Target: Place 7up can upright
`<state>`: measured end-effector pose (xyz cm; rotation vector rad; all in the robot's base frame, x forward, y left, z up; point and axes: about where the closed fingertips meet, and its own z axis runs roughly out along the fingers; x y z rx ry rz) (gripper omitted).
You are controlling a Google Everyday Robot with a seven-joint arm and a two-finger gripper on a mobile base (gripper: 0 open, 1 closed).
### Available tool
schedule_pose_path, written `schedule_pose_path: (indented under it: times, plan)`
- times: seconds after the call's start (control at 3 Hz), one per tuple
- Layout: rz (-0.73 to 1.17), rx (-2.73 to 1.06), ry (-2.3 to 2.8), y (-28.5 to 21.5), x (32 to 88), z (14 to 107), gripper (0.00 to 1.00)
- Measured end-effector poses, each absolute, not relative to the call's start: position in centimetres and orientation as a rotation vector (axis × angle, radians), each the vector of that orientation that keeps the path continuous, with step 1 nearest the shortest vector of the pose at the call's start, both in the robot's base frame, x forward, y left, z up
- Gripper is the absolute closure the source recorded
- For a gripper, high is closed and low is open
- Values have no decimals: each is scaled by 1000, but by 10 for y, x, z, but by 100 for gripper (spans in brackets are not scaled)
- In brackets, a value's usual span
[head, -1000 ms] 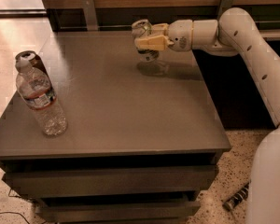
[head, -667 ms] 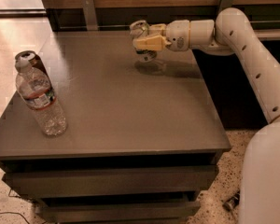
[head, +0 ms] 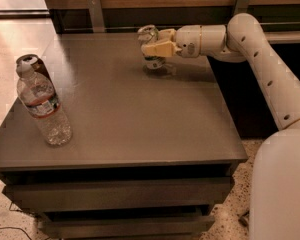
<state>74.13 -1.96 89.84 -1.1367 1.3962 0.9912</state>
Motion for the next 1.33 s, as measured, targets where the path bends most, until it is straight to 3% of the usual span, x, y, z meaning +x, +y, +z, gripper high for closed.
schedule_pose_path:
  times: [1.33]
  plan:
    - [1044,-1029,1390,-37,741,868,100]
